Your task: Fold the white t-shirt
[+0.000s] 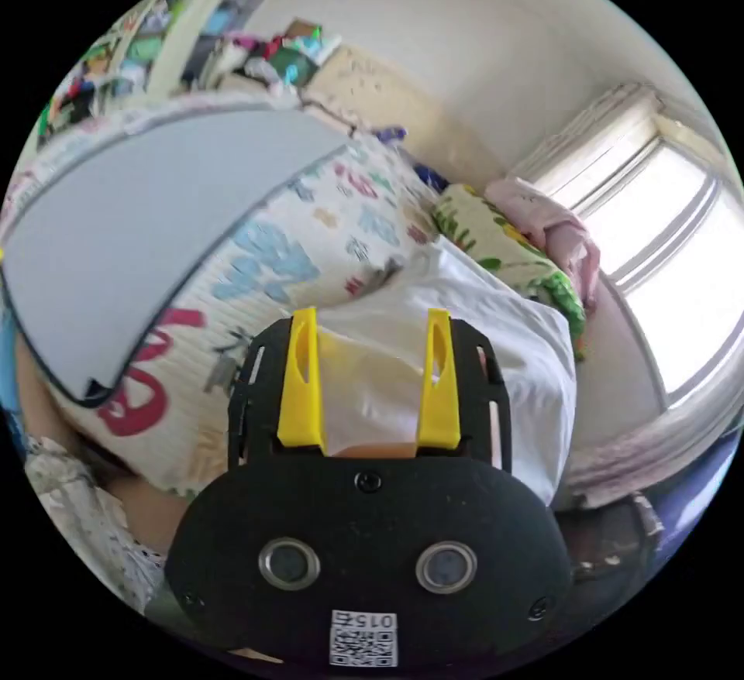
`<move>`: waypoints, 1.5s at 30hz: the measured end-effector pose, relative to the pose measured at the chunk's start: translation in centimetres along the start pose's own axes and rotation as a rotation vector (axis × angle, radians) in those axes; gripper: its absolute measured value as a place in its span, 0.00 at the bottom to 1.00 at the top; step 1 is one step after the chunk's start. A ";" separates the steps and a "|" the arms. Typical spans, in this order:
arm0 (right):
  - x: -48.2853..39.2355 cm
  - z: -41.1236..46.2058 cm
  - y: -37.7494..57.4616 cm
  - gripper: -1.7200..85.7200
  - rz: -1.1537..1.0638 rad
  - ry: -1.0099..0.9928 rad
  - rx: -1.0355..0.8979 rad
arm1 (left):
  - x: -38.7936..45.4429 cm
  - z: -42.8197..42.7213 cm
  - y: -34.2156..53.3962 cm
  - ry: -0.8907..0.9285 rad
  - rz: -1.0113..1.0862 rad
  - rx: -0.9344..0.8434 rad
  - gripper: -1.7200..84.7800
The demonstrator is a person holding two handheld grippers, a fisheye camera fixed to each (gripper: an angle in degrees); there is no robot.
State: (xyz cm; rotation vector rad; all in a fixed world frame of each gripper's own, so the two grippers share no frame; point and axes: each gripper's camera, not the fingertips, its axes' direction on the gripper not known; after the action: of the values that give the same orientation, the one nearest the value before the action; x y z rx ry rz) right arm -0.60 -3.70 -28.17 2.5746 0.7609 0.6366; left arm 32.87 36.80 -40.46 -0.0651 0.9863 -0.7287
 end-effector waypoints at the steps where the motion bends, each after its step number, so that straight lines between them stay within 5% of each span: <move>1: -0.9 2.8 -1.0 0.22 -0.036 0.086 -0.082 | -0.7 -0.9 -0.8 0.026 -0.004 -0.008 0.01; 6: 1.0 3.0 -0.4 0.12 0.072 0.079 0.024 | -2.3 -5.0 -4.1 0.042 0.043 -0.029 0.01; 12: 10.7 -0.6 9.8 0.08 0.426 -0.307 0.403 | -4.4 -8.6 -10.1 0.101 0.149 -0.022 0.01; 20: 16.2 -2.1 27.9 0.08 0.668 -0.516 0.779 | -5.8 -4.9 -25.3 0.660 0.168 0.047 0.07; 29: 17.5 2.6 35.2 0.08 0.767 -0.559 0.831 | 1.5 10.3 -39.4 0.924 -0.037 -0.095 0.16; 35: 19.2 5.1 38.2 0.08 0.792 -0.583 0.857 | 4.3 19.7 -43.3 0.932 -0.247 -0.221 0.19; 45: 23.3 4.7 40.9 0.08 0.783 -0.526 0.866 | 7.7 19.1 -43.6 0.924 -0.173 -0.102 0.05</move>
State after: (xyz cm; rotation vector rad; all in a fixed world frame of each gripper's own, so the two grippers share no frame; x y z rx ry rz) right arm 36.11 -23.18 -5.52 3.5909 -0.2707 -0.3084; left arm 27.22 -6.11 -19.30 0.1123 1.9172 -0.8816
